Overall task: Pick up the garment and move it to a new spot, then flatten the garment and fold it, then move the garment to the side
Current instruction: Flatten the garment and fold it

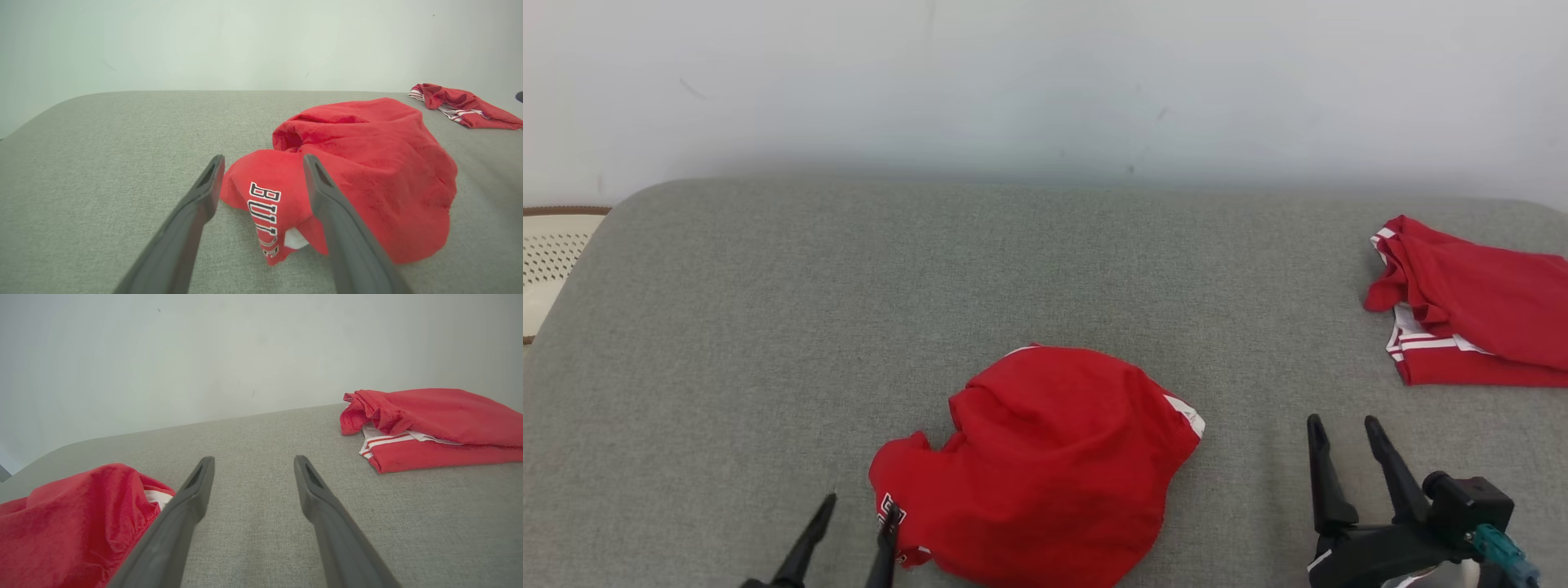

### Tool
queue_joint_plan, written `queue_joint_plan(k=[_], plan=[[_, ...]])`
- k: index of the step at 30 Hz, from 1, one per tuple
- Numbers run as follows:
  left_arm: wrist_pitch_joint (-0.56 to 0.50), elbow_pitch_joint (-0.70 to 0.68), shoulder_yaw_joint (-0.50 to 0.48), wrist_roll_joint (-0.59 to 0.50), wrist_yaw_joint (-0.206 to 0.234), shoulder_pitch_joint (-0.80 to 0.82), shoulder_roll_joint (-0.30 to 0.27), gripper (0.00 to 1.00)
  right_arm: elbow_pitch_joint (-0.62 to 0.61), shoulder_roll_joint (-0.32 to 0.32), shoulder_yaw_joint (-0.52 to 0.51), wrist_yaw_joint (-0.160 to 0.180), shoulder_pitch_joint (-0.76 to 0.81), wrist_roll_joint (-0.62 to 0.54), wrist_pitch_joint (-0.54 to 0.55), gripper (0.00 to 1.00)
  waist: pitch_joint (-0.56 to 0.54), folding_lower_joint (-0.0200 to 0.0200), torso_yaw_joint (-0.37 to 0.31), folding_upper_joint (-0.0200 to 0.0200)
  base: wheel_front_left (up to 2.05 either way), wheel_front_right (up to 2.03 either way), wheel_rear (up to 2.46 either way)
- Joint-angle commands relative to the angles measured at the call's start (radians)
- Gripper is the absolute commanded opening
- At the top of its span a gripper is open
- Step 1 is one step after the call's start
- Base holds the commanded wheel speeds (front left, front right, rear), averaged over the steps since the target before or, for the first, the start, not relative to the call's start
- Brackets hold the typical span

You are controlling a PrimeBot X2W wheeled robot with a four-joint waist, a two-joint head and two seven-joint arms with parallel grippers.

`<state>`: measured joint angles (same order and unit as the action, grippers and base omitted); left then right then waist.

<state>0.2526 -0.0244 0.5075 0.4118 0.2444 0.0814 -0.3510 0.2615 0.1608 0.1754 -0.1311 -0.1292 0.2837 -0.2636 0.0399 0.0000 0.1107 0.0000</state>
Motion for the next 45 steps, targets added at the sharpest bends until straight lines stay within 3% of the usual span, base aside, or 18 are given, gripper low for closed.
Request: queue_joint_plan(k=[1,8,15,22,38,39,40,41,42,45], plan=[[0.007,-0.005,-0.010,-0.005,0.007,-0.015,-0.010,1.00,0.006,0.004,0.009,0.001,0.007,0.007,0.000,1.00,0.001,0.0000,0.004,0.0000,0.00,0.00,0.00],[0.014,-0.028,-0.114,-0.021,0.040,-0.017,0.021,1.00,0.050,0.003,0.070,0.001,-0.015,0.058,0.026,1.00,0.002,0.0000,0.008,0.0000,0.00,0.00,0.00],[0.014,-0.016,-0.244,-0.070,0.028,-0.039,0.073,1.00,0.099,0.005,0.143,0.001,-0.039,0.126,0.056,1.00,0.007,0.0000,0.007,0.0000,0.00,0.00,0.00],[0.015,-0.003,-0.322,-0.111,-0.025,-0.051,0.116,1.00,0.135,0.018,0.217,0.001,-0.073,0.212,0.084,1.00,0.014,0.0000,0.018,0.0000,0.00,0.00,0.00],[0.015,0.031,-0.392,-0.188,-0.129,-0.043,0.219,1.00,0.308,0.060,0.409,0.001,-0.220,0.416,0.148,1.00,0.037,0.0000,0.091,0.0000,0.00,0.00,0.00],[0.015,0.033,-0.396,-0.192,-0.136,-0.043,0.223,1.00,0.318,0.062,0.419,0.001,-0.227,0.425,0.143,0.96,0.038,0.0000,0.096,0.0000,0.00,0.00,0.00],[0.015,0.034,-0.399,-0.195,-0.139,-0.043,0.227,1.00,0.323,0.062,0.428,0.001,-0.235,0.433,0.131,0.46,0.039,0.0000,0.101,0.0000,0.00,0.00,0.00],[0.015,0.036,-0.404,-0.196,-0.145,-0.044,0.231,1.00,0.329,0.064,0.436,0.001,-0.242,0.439,0.120,0.11,0.040,0.0000,0.103,0.0000,0.00,0.00,0.00],[0.015,0.038,-0.409,-0.196,-0.147,-0.045,0.235,1.00,0.339,0.065,0.445,0.001,-0.248,0.446,0.111,0.00,0.041,0.0000,0.106,0.0000,0.00,0.00,0.00],[0.015,0.043,-0.419,-0.204,-0.160,-0.046,0.246,1.00,0.363,0.073,0.469,0.001,-0.274,0.459,0.081,0.00,0.042,0.0000,0.110,0.0000,0.00,0.00,0.00]])
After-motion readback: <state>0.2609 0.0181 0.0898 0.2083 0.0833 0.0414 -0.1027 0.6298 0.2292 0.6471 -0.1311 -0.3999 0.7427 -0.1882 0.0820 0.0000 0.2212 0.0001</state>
